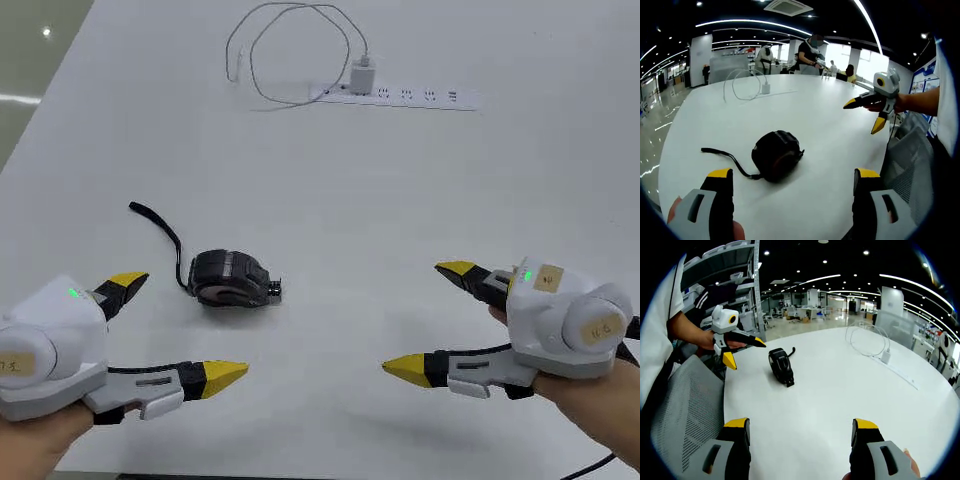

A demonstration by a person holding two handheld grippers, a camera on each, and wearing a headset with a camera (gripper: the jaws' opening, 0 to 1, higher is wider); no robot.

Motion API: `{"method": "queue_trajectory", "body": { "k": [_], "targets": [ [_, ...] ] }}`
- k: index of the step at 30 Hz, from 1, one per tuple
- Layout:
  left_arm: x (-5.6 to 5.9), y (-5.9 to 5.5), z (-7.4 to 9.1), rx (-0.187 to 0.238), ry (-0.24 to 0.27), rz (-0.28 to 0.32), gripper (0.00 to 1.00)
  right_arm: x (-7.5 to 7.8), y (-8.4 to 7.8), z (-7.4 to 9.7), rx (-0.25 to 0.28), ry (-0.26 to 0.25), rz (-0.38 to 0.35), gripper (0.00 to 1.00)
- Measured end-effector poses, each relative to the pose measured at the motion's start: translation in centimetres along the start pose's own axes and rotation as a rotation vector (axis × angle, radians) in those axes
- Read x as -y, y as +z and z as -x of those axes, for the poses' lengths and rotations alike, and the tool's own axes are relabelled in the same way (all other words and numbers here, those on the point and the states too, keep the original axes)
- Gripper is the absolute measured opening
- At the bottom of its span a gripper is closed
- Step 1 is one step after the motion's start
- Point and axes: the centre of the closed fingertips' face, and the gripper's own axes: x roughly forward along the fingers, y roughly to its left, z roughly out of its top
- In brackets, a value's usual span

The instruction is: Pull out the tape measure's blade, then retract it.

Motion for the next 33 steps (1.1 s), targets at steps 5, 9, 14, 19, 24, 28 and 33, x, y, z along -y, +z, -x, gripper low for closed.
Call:
{"method": "queue_trajectory", "body": {
  "k": [5, 9, 14, 19, 24, 28, 33],
  "targets": [
    [0.1, -0.2, 0.5, -0.009, -0.006, -0.006, 0.99, 0.0, -0.3, 0.8, -0.005, -0.008, 0.004, 0.83],
    [0.2, -0.3, 1.0, -0.012, -0.008, -0.008, 0.99, 0.0, -0.5, 1.4, -0.005, -0.014, 0.001, 0.85],
    [0.1, -0.5, 1.5, -0.02, -0.011, -0.013, 0.99, 0.1, -1.0, 2.3, -0.009, -0.02, -0.008, 0.87],
    [0.0, -0.8, 2.1, -0.029, -0.013, -0.016, 0.99, 0.1, -1.6, 3.2, -0.009, -0.028, -0.03, 0.88],
    [-0.2, -1.0, 2.5, -0.036, -0.009, -0.018, 0.99, 0.0, -2.3, 4.0, -0.014, -0.036, -0.049, 0.89],
    [-0.3, -1.1, 3.0, -0.041, -0.011, -0.021, 0.98, 0.0, -2.7, 4.6, -0.015, -0.046, -0.062, 0.89],
    [-0.1, -1.4, 3.4, -0.055, -0.017, -0.032, 0.98, 0.3, -3.1, 5.5, -0.011, -0.061, -0.082, 0.89]
  ]
}}
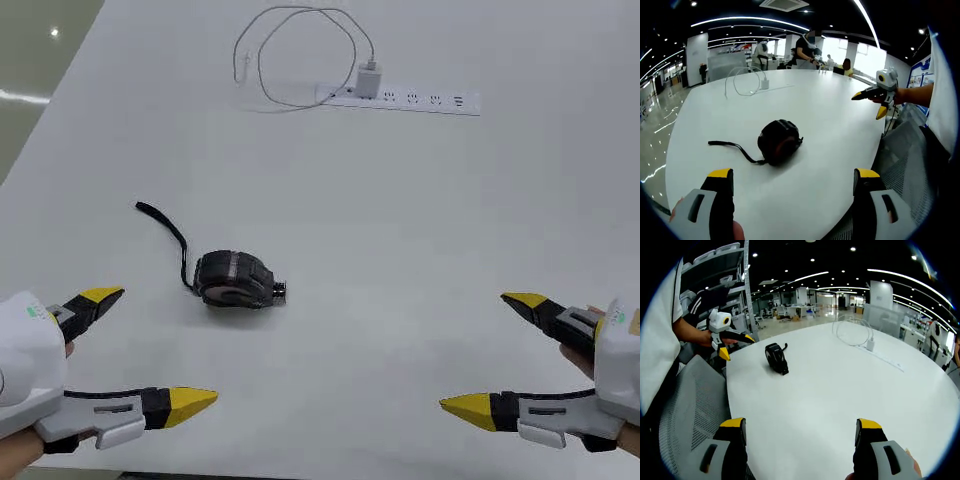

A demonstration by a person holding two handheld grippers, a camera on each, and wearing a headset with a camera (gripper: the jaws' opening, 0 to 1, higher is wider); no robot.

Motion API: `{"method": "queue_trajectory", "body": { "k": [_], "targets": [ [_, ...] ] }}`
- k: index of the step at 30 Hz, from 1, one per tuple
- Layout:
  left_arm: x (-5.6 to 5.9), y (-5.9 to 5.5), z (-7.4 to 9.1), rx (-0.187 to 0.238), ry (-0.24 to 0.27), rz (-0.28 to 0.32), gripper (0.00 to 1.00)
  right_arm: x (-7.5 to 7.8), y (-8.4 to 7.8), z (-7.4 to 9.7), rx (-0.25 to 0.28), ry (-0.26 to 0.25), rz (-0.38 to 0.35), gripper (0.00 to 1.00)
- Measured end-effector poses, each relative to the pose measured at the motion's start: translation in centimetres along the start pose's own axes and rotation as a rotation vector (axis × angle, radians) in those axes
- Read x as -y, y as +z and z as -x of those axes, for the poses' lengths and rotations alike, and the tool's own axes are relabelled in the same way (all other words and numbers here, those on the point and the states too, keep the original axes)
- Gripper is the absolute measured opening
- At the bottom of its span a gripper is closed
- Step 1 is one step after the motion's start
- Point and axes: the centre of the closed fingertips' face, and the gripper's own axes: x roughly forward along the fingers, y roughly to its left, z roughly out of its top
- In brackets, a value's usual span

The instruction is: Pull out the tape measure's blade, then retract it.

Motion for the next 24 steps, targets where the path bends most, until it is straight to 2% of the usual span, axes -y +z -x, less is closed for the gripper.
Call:
{"method": "queue_trajectory", "body": {
  "k": [8, 15, 24],
  "targets": [
    [0.1, -0.4, 0.6, -0.003, -0.008, 0.005, 0.99, 0.3, -0.9, 1.1, -0.003, -0.015, -0.027, 0.9],
    [-0.2, -0.7, 1.1, -0.006, -0.002, 0.009, 0.99, -0.3, -1.6, 1.9, -0.012, -0.02, -0.045, 0.94],
    [-0.2, -0.8, 1.3, -0.007, -0.005, 0.013, 0.99, -0.2, -2.0, 2.2, -0.015, -0.023, -0.051, 0.94]
  ]
}}
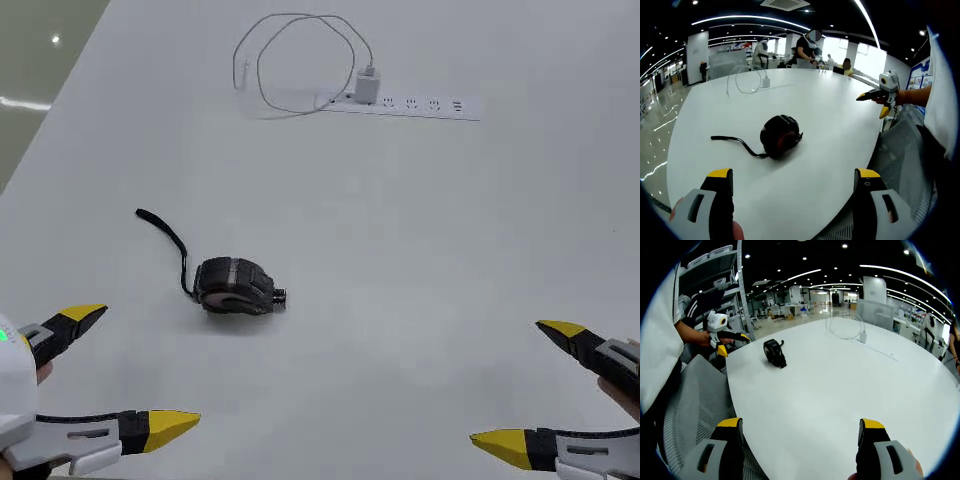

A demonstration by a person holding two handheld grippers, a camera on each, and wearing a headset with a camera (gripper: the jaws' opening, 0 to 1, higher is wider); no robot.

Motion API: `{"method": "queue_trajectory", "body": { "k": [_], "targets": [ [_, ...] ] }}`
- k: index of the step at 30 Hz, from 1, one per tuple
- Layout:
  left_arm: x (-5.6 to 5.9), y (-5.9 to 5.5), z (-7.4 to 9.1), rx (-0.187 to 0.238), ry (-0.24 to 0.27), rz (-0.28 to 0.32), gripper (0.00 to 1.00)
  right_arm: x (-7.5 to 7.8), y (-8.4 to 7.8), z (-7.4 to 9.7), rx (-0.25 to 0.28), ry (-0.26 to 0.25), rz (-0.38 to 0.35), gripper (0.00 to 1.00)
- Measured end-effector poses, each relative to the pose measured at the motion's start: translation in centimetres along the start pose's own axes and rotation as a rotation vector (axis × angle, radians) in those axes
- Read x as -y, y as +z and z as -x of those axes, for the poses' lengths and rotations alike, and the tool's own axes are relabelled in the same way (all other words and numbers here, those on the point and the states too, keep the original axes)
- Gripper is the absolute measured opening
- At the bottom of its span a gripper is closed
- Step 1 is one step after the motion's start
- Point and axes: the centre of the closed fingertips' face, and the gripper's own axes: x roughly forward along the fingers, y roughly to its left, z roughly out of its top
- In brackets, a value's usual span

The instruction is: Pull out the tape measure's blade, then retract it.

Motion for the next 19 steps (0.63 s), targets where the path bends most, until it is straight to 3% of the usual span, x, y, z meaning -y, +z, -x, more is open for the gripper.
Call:
{"method": "queue_trajectory", "body": {
  "k": [15, 19],
  "targets": [
    [-0.45, -0.03, 0.1, -0.002, 0.017, -0.007, 0.99, 0.24, -0.29, 0.11, -0.004, -0.007, -0.006, 0.94],
    [-0.29, 0.04, 0.05, 0.002, -0.001, 0.01, 0.98, 0.16, -0.36, 0.08, -0.007, -0.006, -0.005, 0.94]
  ]
}}
